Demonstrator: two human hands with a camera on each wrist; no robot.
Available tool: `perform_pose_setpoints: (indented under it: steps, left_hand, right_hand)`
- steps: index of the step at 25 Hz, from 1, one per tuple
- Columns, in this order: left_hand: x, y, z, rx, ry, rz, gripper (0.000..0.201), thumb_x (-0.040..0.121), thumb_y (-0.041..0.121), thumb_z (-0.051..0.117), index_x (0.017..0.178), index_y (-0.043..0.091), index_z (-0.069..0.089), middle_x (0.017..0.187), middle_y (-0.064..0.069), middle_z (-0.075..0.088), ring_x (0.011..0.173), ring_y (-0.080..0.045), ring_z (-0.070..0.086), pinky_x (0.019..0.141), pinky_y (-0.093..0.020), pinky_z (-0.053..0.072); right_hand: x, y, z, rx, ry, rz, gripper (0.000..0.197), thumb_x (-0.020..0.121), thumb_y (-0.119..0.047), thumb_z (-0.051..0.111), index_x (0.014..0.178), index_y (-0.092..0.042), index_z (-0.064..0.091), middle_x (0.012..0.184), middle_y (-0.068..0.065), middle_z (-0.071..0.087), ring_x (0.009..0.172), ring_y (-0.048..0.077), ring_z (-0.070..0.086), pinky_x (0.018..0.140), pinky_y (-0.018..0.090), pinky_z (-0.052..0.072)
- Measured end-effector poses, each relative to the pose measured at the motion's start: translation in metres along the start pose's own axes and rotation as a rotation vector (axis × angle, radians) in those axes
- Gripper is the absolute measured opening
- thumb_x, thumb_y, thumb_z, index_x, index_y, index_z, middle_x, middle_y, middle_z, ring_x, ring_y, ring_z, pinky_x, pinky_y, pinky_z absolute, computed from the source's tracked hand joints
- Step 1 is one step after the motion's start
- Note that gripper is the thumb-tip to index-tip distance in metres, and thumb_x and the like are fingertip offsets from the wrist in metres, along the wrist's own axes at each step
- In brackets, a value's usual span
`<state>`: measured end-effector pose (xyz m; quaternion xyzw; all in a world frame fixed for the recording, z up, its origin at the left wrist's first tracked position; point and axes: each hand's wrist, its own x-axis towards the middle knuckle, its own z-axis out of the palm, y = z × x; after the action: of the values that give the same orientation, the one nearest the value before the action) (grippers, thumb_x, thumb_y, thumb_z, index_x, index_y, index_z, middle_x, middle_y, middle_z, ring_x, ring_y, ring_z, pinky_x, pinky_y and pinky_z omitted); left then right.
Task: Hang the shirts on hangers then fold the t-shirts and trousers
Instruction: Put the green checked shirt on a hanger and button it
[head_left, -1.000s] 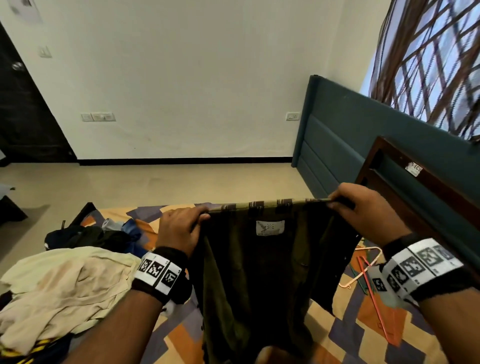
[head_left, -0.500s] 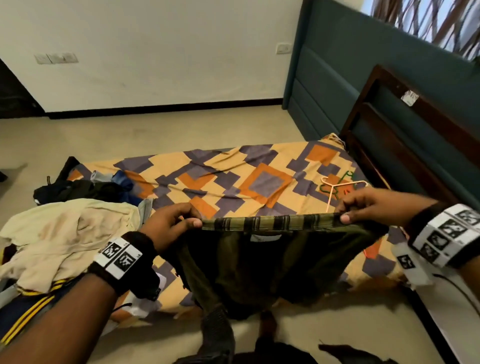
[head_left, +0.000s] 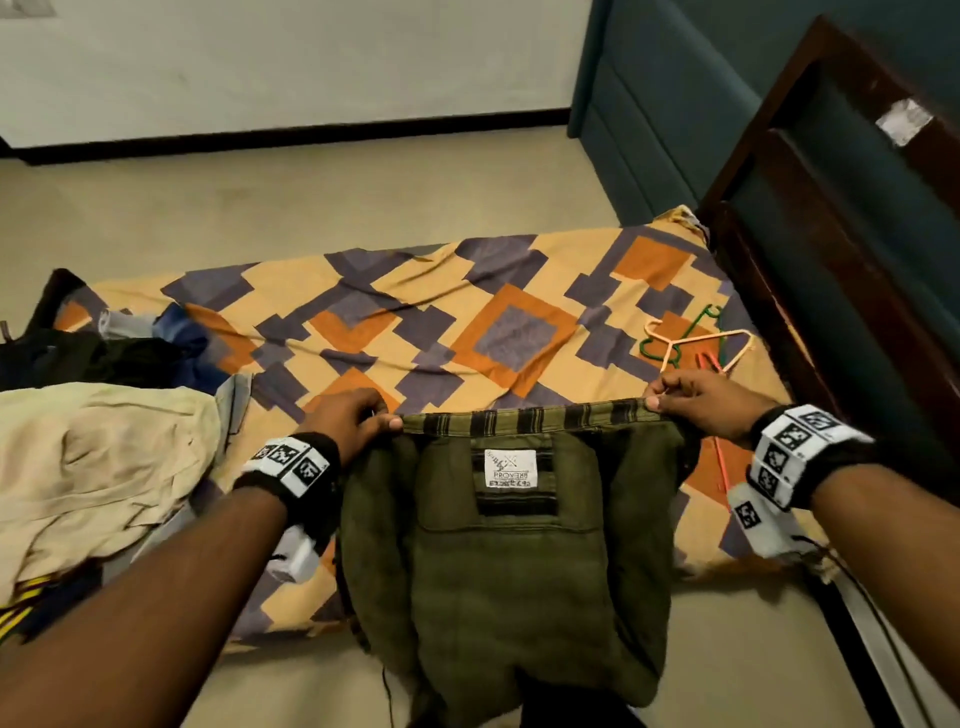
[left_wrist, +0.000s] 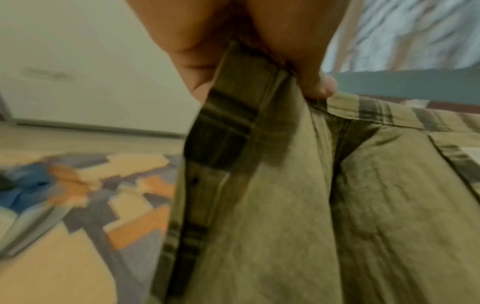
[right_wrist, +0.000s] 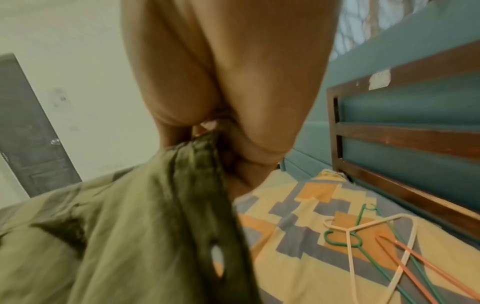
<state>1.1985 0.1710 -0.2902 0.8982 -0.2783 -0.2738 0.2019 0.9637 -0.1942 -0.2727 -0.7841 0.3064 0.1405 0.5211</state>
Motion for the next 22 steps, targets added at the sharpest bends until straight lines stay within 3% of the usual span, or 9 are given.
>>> perform_pose_setpoints:
  steps: [3,6,8,10,12,13,16,18,22]
  left_hand:
    - [0.114,-0.009,0.05,-0.017,-0.026,-0.163,0.014,0.092,0.028,0.06,0.089,0.015,0.064,0.089,-0.005,0.06,0.088,-0.024,0.054,0.073,-0.028,0.035]
    - [0.218,-0.031,0.098,0.089,-0.068,-0.232,0.023,0.095,0.031,0.056,0.093,0.01,0.063,0.089,-0.009,0.06,0.087,-0.029,0.055,0.07,-0.031,0.037]
    - [0.278,-0.053,0.141,0.146,-0.116,-0.275,0.022,0.094,0.033,0.056,0.092,0.011,0.06,0.095,-0.013,0.062,0.091,-0.032,0.057,0.071,-0.033,0.039]
    - [0.323,-0.072,0.188,0.214,-0.2,-0.285,0.023,0.095,0.035,0.054,0.097,0.013,0.059,0.097,-0.009,0.059,0.094,-0.032,0.056,0.072,-0.032,0.038]
    - [0.354,-0.084,0.222,0.31,-0.26,-0.232,0.026,0.097,0.037,0.048,0.103,0.014,0.059,0.103,-0.009,0.061,0.096,-0.032,0.057,0.074,-0.032,0.04]
    - [0.369,-0.087,0.237,0.353,-0.271,-0.22,0.026,0.097,0.037,0.046,0.106,0.015,0.056,0.103,-0.012,0.061,0.095,-0.033,0.058,0.074,-0.033,0.042]
    - [0.401,-0.106,0.269,0.307,-0.233,-0.223,0.02,0.097,0.035,0.046,0.097,0.015,0.042,0.086,-0.015,0.054,0.08,-0.031,0.055,0.07,-0.037,0.042]
    - [0.414,-0.119,0.281,0.224,-0.205,-0.231,0.021,0.095,0.03,0.052,0.093,0.015,0.038,0.085,-0.012,0.049,0.08,-0.03,0.051,0.07,-0.036,0.037]
    - [0.418,-0.129,0.284,0.131,-0.149,-0.217,0.022,0.093,0.025,0.056,0.098,0.01,0.041,0.091,-0.015,0.051,0.082,-0.03,0.05,0.072,-0.037,0.036]
  right_hand:
    - [0.13,0.043,-0.012,-0.071,0.045,-0.029,0.011,0.093,-0.013,0.06,0.082,-0.013,0.063,0.083,0.015,0.065,0.081,0.023,0.058,0.072,0.032,0.045]
    - [0.241,0.091,-0.012,-0.125,0.067,-0.06,0.014,0.095,-0.019,0.059,0.081,-0.017,0.061,0.078,0.005,0.065,0.078,0.022,0.059,0.073,0.035,0.045]
    - [0.303,0.137,-0.005,-0.236,0.059,-0.028,0.017,0.096,-0.026,0.056,0.081,-0.018,0.059,0.075,0.005,0.063,0.075,0.024,0.058,0.068,0.036,0.043]
    - [0.35,0.19,0.007,-0.347,0.02,-0.003,0.02,0.095,-0.034,0.052,0.077,-0.025,0.055,0.072,0.004,0.06,0.073,0.026,0.058,0.063,0.033,0.041]
    - [0.378,0.235,0.02,-0.432,0.024,-0.004,0.022,0.087,-0.045,0.044,0.073,-0.029,0.048,0.08,0.012,0.064,0.081,0.038,0.06,0.071,0.04,0.048]
    - [0.393,0.25,0.027,-0.458,0.053,0.021,0.021,0.087,-0.046,0.043,0.079,-0.028,0.051,0.087,0.015,0.066,0.085,0.041,0.061,0.075,0.045,0.051]
    - [0.434,0.262,0.048,-0.52,0.223,0.038,0.017,0.097,-0.032,0.046,0.1,-0.021,0.059,0.103,0.019,0.064,0.094,0.041,0.06,0.079,0.047,0.051]
    - [0.449,0.264,0.059,-0.616,0.337,0.014,0.021,0.099,-0.029,0.043,0.107,-0.016,0.058,0.109,0.018,0.06,0.098,0.041,0.057,0.076,0.045,0.046]
    - [0.445,0.272,0.07,-0.709,0.428,-0.04,0.026,0.101,-0.033,0.04,0.112,-0.014,0.056,0.107,0.018,0.058,0.086,0.045,0.057,0.065,0.046,0.042]
